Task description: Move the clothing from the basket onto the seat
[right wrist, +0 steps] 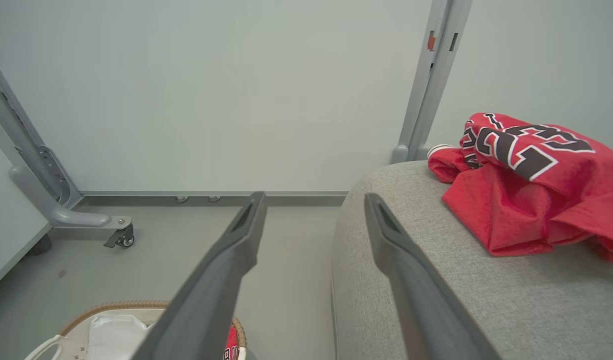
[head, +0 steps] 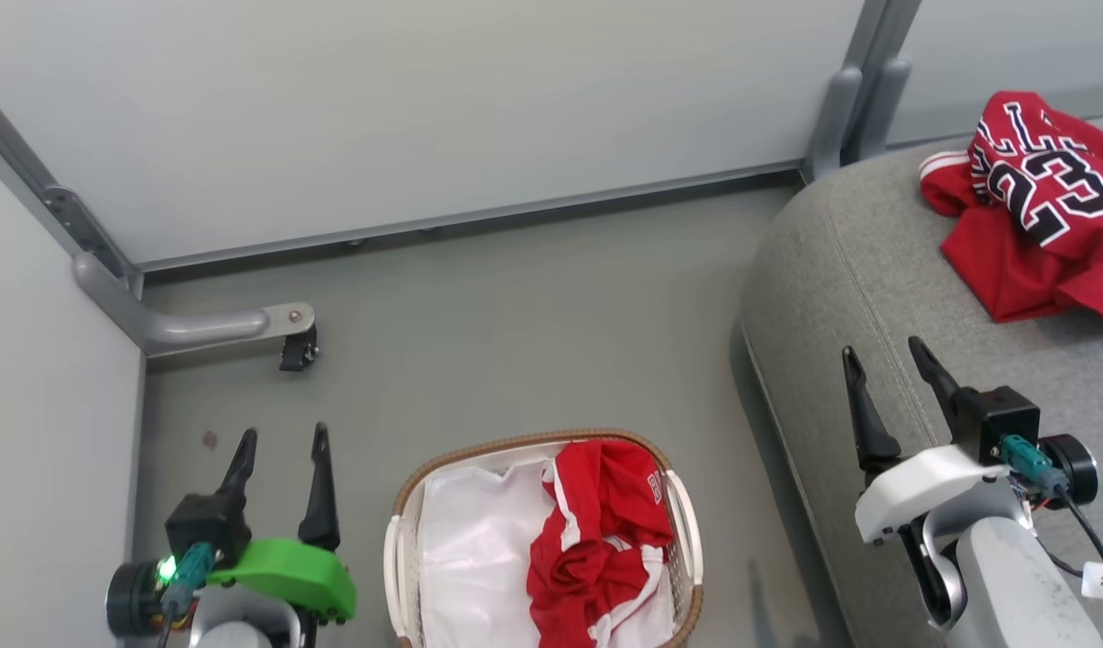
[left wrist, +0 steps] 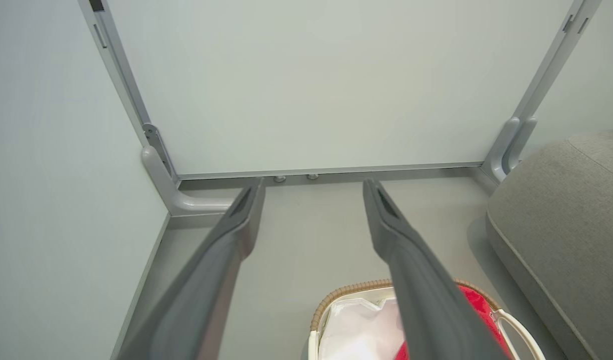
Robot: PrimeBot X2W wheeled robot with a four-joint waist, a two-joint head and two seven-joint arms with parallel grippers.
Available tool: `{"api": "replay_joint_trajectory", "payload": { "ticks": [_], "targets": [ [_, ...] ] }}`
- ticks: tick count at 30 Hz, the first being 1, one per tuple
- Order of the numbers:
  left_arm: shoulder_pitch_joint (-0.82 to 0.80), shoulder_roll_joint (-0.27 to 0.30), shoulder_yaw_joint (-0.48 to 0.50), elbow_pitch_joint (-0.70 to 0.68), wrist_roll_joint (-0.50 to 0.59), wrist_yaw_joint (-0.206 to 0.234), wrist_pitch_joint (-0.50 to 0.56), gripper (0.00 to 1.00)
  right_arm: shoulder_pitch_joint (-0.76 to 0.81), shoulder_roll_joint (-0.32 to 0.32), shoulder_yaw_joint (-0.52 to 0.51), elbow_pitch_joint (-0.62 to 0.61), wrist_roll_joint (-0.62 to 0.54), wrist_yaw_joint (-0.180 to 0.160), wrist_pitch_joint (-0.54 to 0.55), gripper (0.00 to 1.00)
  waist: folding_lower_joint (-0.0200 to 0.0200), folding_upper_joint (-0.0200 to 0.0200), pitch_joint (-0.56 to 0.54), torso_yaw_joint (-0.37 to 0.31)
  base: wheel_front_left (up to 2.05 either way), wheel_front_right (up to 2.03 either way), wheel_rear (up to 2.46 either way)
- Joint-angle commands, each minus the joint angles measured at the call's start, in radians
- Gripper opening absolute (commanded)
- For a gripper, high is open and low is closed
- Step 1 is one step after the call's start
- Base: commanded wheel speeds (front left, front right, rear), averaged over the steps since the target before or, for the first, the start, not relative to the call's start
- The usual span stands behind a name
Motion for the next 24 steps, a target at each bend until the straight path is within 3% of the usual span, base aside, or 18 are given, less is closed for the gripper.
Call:
{"api": "replay_joint_trajectory", "payload": {
  "ticks": [1, 12, 24],
  "targets": [
    [0.027, -0.003, 0.018, 0.005, 0.009, -0.006, -0.001, 1.00, 0.024, 0.001, 0.000, 0.004, -0.004, -0.001, -0.001, 1.00, 0.0001, 0.0000, -0.034, 0.026, 0.00, 0.00, 0.00],
    [0.066, -0.013, 0.068, 0.008, 0.026, -0.027, -0.001, 1.00, 0.056, 0.022, 0.008, -0.011, -0.010, -0.001, -0.001, 1.00, 0.0001, 0.0000, -0.025, 0.034, 0.00, 0.00, 0.00],
    [-0.148, -0.013, -0.039, 0.056, -0.047, -0.046, -0.001, 1.00, -0.123, 0.031, 0.023, -0.109, -0.005, -0.001, -0.002, 1.00, 0.0001, 0.0000, 0.245, -0.052, 0.00, 0.00, 0.00]
  ]
}}
